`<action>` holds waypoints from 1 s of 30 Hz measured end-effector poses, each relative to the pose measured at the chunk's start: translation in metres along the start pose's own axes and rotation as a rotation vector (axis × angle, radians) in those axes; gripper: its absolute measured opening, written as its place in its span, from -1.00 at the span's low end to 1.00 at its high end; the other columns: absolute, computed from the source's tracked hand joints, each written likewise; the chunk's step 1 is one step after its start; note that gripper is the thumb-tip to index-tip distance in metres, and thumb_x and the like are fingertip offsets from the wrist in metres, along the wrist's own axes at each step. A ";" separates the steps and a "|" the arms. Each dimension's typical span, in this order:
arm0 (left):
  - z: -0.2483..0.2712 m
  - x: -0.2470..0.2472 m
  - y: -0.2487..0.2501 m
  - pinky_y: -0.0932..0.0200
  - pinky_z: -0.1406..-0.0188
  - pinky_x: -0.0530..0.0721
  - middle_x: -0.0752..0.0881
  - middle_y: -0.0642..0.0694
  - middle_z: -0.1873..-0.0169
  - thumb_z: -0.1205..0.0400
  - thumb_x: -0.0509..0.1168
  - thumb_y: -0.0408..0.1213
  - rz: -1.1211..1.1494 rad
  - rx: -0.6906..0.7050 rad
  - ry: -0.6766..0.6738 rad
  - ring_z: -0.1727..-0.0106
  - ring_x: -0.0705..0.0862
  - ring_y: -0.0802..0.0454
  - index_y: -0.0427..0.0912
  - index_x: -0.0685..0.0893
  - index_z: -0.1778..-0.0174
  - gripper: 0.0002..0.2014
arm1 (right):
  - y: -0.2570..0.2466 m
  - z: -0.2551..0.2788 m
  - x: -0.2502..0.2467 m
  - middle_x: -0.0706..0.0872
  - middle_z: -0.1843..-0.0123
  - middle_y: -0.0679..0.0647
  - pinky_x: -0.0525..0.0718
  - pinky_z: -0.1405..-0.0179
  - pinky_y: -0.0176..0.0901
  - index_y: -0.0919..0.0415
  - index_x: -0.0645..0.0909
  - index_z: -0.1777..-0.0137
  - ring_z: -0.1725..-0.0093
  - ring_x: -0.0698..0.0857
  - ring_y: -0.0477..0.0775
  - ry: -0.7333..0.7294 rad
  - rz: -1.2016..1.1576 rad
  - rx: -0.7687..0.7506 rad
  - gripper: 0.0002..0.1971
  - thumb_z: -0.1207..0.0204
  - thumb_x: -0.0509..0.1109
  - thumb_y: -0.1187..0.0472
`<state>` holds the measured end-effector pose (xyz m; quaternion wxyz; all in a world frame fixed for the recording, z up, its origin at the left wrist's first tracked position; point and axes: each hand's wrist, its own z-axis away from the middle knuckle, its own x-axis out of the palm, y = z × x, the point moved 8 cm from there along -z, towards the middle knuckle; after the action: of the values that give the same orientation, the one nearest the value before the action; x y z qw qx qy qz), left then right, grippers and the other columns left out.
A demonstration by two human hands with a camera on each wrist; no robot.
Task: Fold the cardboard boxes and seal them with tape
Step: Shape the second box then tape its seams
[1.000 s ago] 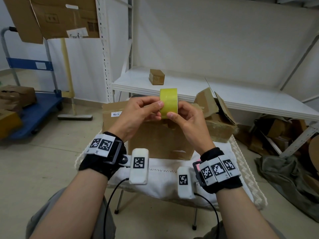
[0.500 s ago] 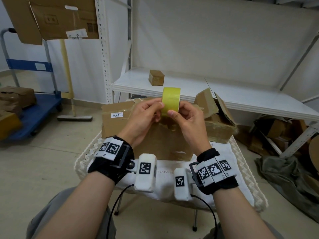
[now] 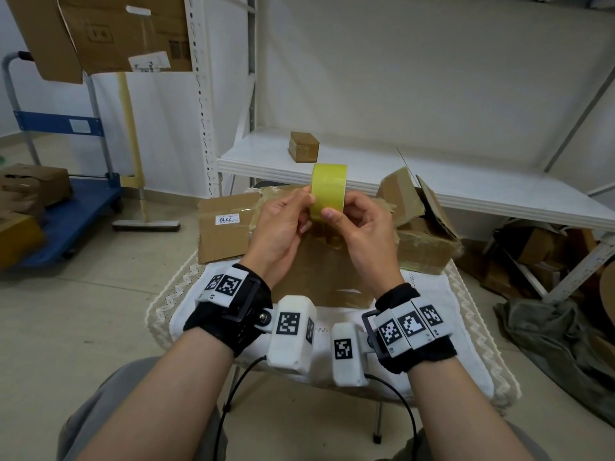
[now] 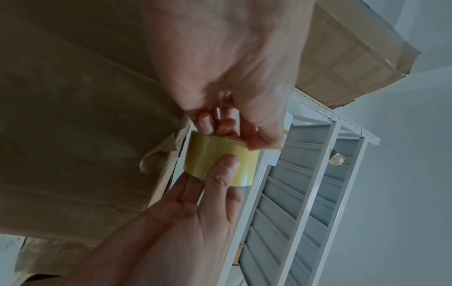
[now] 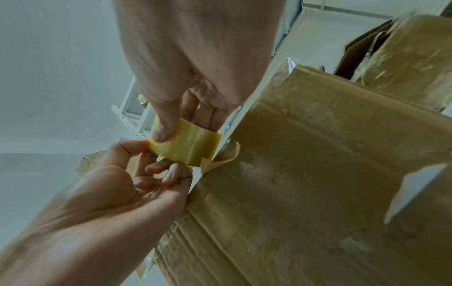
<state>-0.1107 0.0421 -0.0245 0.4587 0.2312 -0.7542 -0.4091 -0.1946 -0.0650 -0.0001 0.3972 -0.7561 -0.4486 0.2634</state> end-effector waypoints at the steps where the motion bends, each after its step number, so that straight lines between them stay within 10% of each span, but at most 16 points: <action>1: 0.000 0.000 0.000 0.35 0.49 0.33 0.41 -0.05 0.40 -0.68 0.20 -0.51 -0.002 0.000 -0.005 0.44 0.31 0.21 -0.22 0.77 0.13 -0.75 | 0.000 0.000 0.000 0.84 0.07 0.11 0.76 -0.05 -0.16 0.19 0.72 0.04 0.05 0.81 -0.04 0.002 0.002 0.000 -0.86 -0.53 0.53 0.43; 7: -0.001 0.002 -0.002 0.35 0.47 0.37 0.54 -0.11 0.28 -0.66 0.16 -0.55 -0.026 0.013 -0.043 0.38 0.33 0.20 -0.36 0.76 -0.12 -0.73 | -0.003 0.000 -0.003 0.82 0.11 0.03 0.76 -0.03 -0.20 0.17 0.71 0.05 0.07 0.79 -0.10 0.000 0.022 -0.010 -0.85 -0.53 0.53 0.43; 11: 0.001 0.004 0.002 0.32 0.47 0.37 0.60 -0.26 0.16 -0.66 0.14 -0.56 -0.024 0.033 -0.056 0.33 0.36 0.15 -0.45 0.77 0.06 -0.73 | -0.002 -0.001 -0.005 0.82 0.04 0.23 0.78 -0.05 -0.09 0.36 0.71 -0.01 0.04 0.80 -0.01 0.004 0.029 -0.014 -0.92 -0.55 0.52 0.41; 16: 0.003 0.006 0.004 0.30 0.46 0.33 0.55 0.07 0.48 -0.70 0.25 -0.44 0.007 0.027 -0.052 0.40 0.36 0.19 -0.08 0.79 0.43 -0.60 | 0.000 -0.001 -0.006 0.83 0.02 0.26 0.78 -0.09 -0.02 0.42 0.71 -0.03 0.01 0.82 0.05 0.008 0.023 -0.009 -0.89 -0.55 0.52 0.41; 30: 0.000 0.002 -0.001 0.34 0.44 0.37 0.57 0.09 0.45 -0.68 0.18 -0.54 -0.046 0.026 -0.043 0.38 0.34 0.21 -0.35 0.75 -0.07 -0.77 | 0.002 -0.001 -0.003 0.82 0.10 0.04 0.76 -0.05 -0.15 0.16 0.70 0.06 0.05 0.80 -0.04 -0.013 0.004 -0.006 -0.84 -0.52 0.53 0.44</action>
<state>-0.1114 0.0402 -0.0239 0.4298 0.2457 -0.7635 -0.4147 -0.1945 -0.0689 -0.0007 0.3914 -0.7564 -0.4505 0.2679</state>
